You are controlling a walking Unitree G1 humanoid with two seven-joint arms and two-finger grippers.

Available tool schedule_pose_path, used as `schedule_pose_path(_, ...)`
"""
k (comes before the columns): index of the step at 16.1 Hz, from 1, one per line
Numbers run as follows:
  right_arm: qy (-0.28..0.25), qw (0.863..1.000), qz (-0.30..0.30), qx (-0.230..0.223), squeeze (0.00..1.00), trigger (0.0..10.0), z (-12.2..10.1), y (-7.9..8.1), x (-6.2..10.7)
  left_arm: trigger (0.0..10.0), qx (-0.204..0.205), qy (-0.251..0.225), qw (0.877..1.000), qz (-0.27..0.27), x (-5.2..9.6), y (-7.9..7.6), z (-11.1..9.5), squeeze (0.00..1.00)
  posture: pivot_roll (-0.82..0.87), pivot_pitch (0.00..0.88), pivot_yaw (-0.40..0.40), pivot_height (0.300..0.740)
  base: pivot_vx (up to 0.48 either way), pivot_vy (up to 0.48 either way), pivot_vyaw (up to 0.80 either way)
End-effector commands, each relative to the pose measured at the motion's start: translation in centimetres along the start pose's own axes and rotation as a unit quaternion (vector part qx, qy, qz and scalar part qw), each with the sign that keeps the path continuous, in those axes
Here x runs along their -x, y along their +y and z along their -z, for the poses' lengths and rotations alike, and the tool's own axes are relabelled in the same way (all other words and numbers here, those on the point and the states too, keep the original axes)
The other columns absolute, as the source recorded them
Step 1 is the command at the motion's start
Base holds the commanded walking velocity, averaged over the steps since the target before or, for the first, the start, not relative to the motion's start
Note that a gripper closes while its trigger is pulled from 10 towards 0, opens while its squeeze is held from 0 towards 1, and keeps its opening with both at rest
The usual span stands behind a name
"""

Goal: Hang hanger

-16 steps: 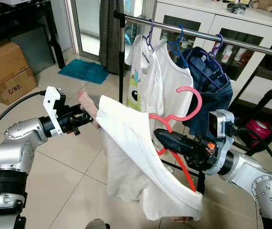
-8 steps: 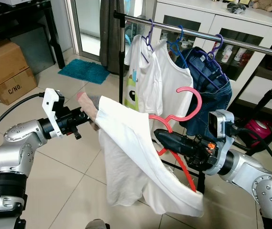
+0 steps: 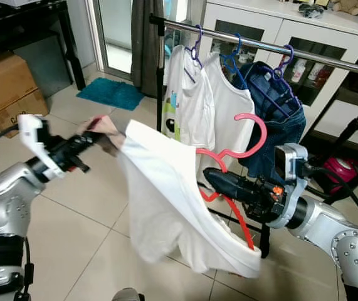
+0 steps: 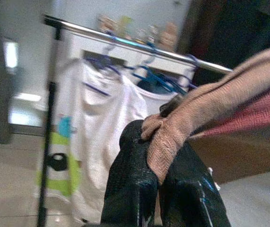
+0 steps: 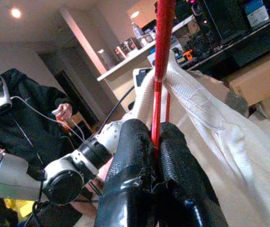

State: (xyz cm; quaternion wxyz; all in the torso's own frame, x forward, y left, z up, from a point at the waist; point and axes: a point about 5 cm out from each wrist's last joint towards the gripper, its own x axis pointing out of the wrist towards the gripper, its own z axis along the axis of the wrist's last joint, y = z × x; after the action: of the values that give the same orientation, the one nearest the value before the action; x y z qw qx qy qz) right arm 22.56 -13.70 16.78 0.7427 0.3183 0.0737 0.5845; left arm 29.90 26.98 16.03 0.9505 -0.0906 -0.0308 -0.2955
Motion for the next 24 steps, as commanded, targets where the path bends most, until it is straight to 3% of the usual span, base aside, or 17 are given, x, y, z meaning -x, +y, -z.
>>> schedule_pose_path(1,-0.012,1.0,0.013,0.02,0.0,10.0,-0.9,-0.3,0.2,0.0,-0.007,-0.022,0.999,-0.035,0.4,0.4,-0.6,0.0,0.0,0.0,-0.034,0.74,0.0,0.0,0.0)
schedule_pose_path(7,-0.027,0.999,0.035,0.029,0.0,10.0,-1.4,-0.9,0.2,0.0,-0.01,0.013,0.992,-0.127,1.3,1.5,1.1,0.0,0.0,0.0,-0.035,0.74,0.0,0.0,0.0)
schedule_pose_path(12,-0.032,0.998,0.046,0.033,0.0,10.0,-1.6,-1.1,0.4,0.0,-0.023,0.025,0.97,-0.243,2.4,3.6,1.5,0.0,0.0,0.0,-0.031,0.74,0.0,0.0,0.0)
schedule_pose_path(16,-0.032,0.998,0.046,0.033,0.0,10.0,-1.6,-1.1,0.3,0.0,-0.036,0.041,0.972,-0.23,2.0,3.1,2.1,0.0,0.0,0.0,-0.032,0.74,0.0,0.0,0.0)
schedule_pose_path(17,-0.031,0.998,0.044,0.033,0.0,10.0,-1.6,-1.1,0.2,1.9,-0.043,0.043,0.972,-0.226,1.8,2.9,2.1,0.0,0.0,0.0,-0.032,0.74,0.0,0.0,0.0)
schedule_pose_path(18,-0.028,0.998,0.043,0.034,0.0,10.0,-1.5,-1.0,0.2,10.0,-0.044,0.04,0.978,-0.198,1.3,2.2,2.2,0.0,0.0,0.0,-0.032,0.74,0.0,0.0,0.0)
schedule_pose_path(19,-0.025,0.998,0.044,0.035,0.0,10.0,-1.5,-1.0,0.1,10.0,-0.052,0.042,0.983,-0.173,0.9,1.7,2.1,0.24,0.0,0.0,-0.035,0.74,0.0,0.0,0.0)
schedule_pose_path(20,-0.024,0.998,0.045,0.035,0.0,10.0,-1.5,-1.1,0.1,10.0,-0.055,0.045,0.985,-0.16,0.7,1.4,2.1,1.0,0.0,0.0,-0.035,0.74,0.0,0.0,0.0)
schedule_pose_path(24,0.004,0.993,0.103,0.049,0.0,10.0,-1.2,-2.1,0.8,10.0,-0.051,0.062,0.986,-0.148,0.9,0.8,2.6,1.0,0.0,0.0,-0.035,0.74,0.0,0.0,0.0)
